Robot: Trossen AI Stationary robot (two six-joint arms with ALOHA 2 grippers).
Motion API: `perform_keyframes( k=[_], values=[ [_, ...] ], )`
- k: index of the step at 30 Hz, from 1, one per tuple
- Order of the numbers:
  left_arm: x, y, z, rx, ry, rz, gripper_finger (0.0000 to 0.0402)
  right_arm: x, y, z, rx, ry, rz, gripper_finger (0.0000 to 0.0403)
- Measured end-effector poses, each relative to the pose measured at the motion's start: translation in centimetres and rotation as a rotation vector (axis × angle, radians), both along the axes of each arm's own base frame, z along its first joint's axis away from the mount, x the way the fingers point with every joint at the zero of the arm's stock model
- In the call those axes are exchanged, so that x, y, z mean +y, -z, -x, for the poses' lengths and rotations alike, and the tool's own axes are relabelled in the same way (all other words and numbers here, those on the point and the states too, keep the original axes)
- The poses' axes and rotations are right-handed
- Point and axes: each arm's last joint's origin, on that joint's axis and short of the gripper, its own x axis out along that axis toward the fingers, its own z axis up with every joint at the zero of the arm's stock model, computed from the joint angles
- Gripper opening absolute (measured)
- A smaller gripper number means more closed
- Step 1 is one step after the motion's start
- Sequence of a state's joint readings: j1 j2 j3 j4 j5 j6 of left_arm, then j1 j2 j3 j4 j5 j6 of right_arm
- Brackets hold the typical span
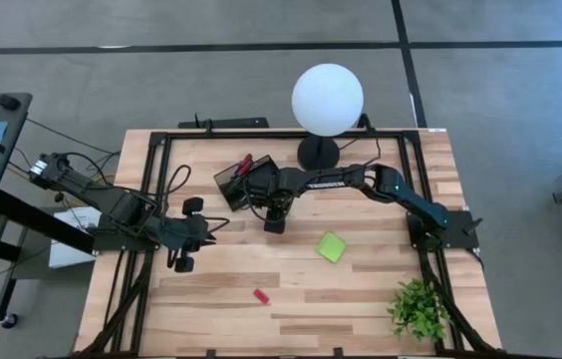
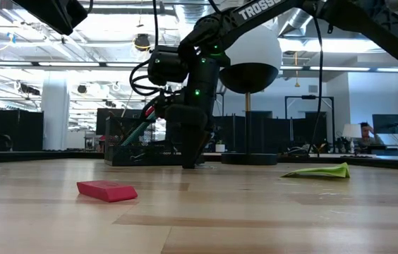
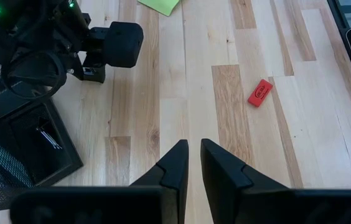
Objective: Pick and place office supplies into organizer
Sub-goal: Put the black binder clip into the black desk organizer
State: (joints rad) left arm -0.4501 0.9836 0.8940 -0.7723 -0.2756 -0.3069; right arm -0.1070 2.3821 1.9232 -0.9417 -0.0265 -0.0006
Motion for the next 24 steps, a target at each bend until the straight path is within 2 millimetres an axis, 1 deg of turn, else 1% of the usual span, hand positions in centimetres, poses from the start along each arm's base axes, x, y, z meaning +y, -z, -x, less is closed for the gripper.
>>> perform_keyframes(
  k=[3, 8, 10, 15, 18, 22, 24],
  values=[
    [0.00, 0.00, 0.00, 0.000, 0.000, 0.000, 0.0038, 0.00, 0.00, 0.00, 0.000, 0.000, 0.000, 0.0131],
    [-0.01, -0.01, 0.00, 0.000, 0.000, 0.000, 0.0038, 0.00, 0.00, -0.02, -0.002, 0.000, 0.001, 0.0160],
    [0.00, 0.00, 0.00, 0.000, 0.000, 0.000, 0.0038, 0.01, 0.00, -0.02, -0.002, 0.000, 0.001, 0.0158],
    [-0.01, -0.01, 0.00, 0.000, 0.000, 0.000, 0.0038, 0.00, 0.00, -0.02, -0.002, 0.001, 0.000, 0.0128],
    [0.00, 0.00, 0.00, 0.000, 0.000, 0.000, 0.0038, 0.00, 0.00, -0.02, -0.002, 0.001, 0.000, 0.0131],
    [0.00, -0.01, 0.00, 0.000, 0.000, 0.000, 0.0038, 0.00, -0.01, -0.03, -0.003, 0.001, 0.001, 0.0150],
    [0.00, 0.00, 0.00, 0.000, 0.000, 0.000, 0.0038, 0.00, -0.01, -0.03, -0.003, 0.001, 0.001, 0.0148]
  ],
)
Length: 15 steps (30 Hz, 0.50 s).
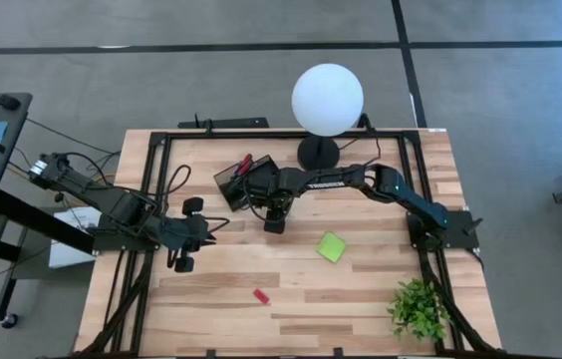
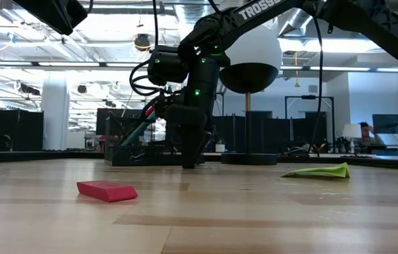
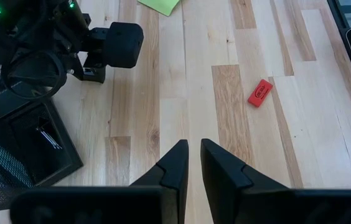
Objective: Pick and place office supplies into organizer
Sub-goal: Put the black binder clip into the black desk organizer
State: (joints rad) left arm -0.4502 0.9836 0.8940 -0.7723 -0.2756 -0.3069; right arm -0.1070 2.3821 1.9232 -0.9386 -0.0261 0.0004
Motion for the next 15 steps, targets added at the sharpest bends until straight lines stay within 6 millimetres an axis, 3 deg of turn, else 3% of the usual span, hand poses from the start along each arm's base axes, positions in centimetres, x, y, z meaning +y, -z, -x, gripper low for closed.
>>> perform_keyframes(
  k=[4, 11, 15],
  values=[
    [0.00, 0.00, 0.00, 0.000, 0.000, 0.000, 0.0038, 0.00, 0.00, 0.00, 0.000, 0.004, -0.001, 0.0128],
    [0.00, -0.01, 0.00, 0.000, 0.000, 0.000, 0.0038, -0.01, -0.01, 0.00, 0.000, 0.006, 0.003, 0.0143],
    [0.00, 0.00, 0.00, 0.000, 0.000, 0.000, 0.0038, -0.02, -0.02, 0.02, 0.003, 0.004, 0.004, 0.0132]
  ],
)
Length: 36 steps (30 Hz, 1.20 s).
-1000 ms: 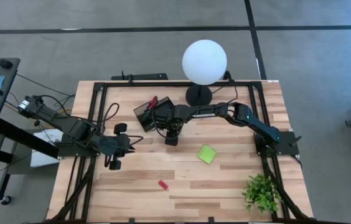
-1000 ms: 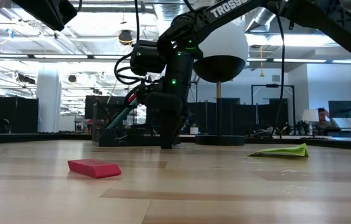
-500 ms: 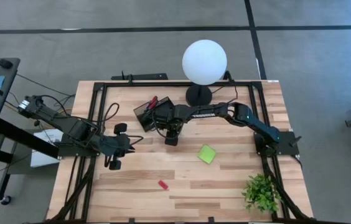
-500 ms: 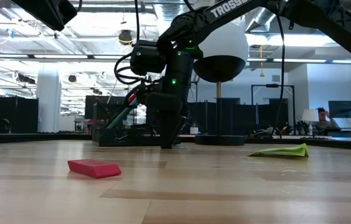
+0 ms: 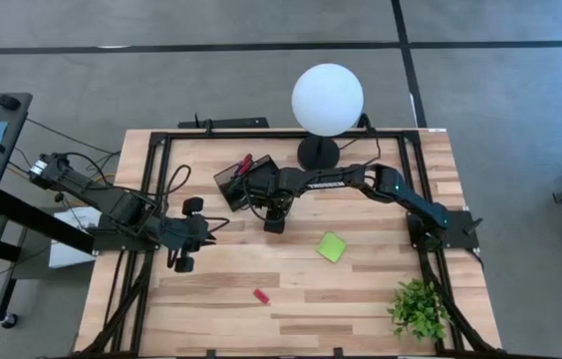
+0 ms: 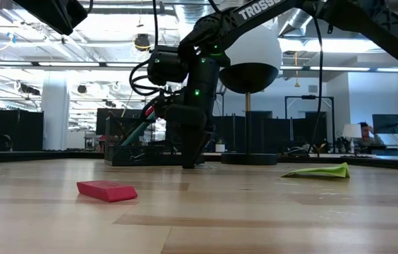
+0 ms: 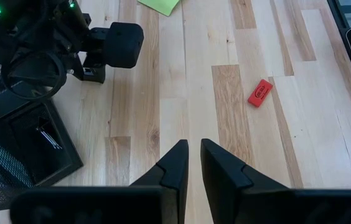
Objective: Pick and place office supplies into organizer
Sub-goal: Put the black binder clip into the black desk organizer
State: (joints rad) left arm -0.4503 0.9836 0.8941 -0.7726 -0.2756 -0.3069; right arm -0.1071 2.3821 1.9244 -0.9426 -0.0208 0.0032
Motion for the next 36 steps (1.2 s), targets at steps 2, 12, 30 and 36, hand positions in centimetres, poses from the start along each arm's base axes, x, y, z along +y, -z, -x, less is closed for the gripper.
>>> perform_keyframes(
  k=[2, 12, 30, 36],
  values=[
    [0.0, 0.0, 0.0, 0.000, 0.000, 0.000, 0.0038, -0.3, 0.0, 0.1, 0.003, 0.008, -0.001, 0.0128],
    [0.0, 0.0, 0.0, 0.000, 0.000, 0.000, 0.0038, -0.4, -0.3, 0.0, 0.012, 0.006, -0.004, 0.0134],
    [0.0, 0.0, 0.0, 0.000, 0.000, 0.000, 0.0038, -0.5, -2.5, -0.8, -0.027, 0.000, 0.027, 0.0127],
    [0.0, 0.0, 0.0, 0.000, 0.000, 0.000, 0.0038, -1.0, -4.4, -1.9, -0.133, -0.014, 0.054, 0.0143]
  ],
)
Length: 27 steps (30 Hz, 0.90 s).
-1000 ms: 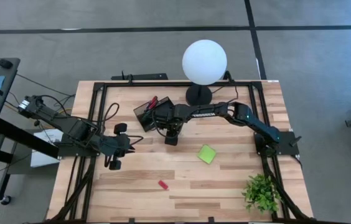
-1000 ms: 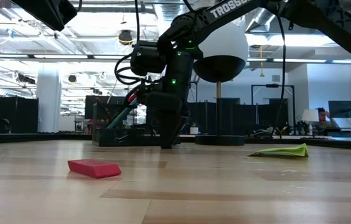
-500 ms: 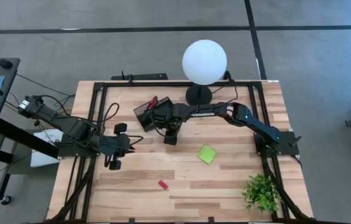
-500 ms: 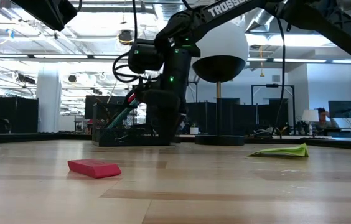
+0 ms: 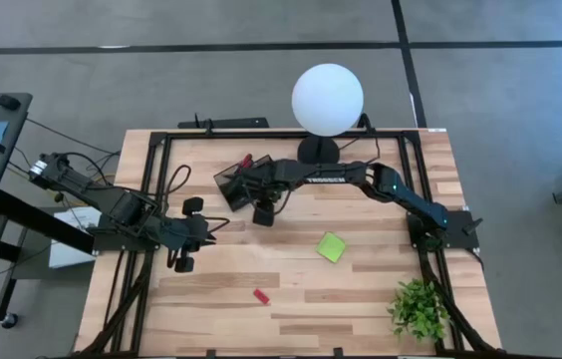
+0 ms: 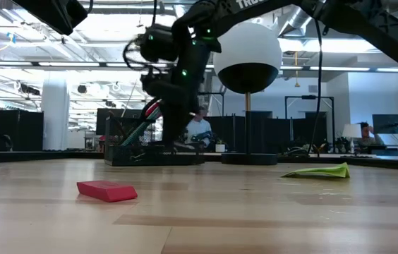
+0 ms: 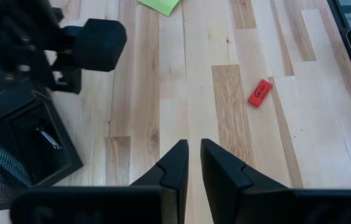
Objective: Pick and place office supplies into organizer
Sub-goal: Put the black binder clip into the black desk organizer
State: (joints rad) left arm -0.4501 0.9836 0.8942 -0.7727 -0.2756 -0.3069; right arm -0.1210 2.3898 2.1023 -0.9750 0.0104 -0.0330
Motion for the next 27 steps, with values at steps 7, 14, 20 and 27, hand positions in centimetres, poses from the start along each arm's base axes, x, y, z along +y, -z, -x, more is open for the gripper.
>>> perform_keyframes(
  k=[7, 14, 20, 27],
  values=[
    [0.0, 0.0, 0.0, 0.000, 0.000, 0.000, 0.0038, -1.3, -2.7, -2.0, -0.243, 0.001, 0.059, 0.0127],
    [0.0, 0.0, 0.0, 0.000, 0.000, 0.000, 0.0038, -2.0, -3.1, -2.9, -0.360, 0.006, 0.062, 0.0146],
    [0.0, 0.0, 0.0, 0.000, 0.000, 0.000, 0.0038, -2.7, -3.2, -3.5, -0.443, 0.006, 0.066, 0.0127],
    [0.0, 0.0, 0.0, 0.000, 0.000, 0.000, 0.0038, -2.3, -3.0, -3.8, -0.459, -0.063, 0.086, 0.0155]
  ],
)
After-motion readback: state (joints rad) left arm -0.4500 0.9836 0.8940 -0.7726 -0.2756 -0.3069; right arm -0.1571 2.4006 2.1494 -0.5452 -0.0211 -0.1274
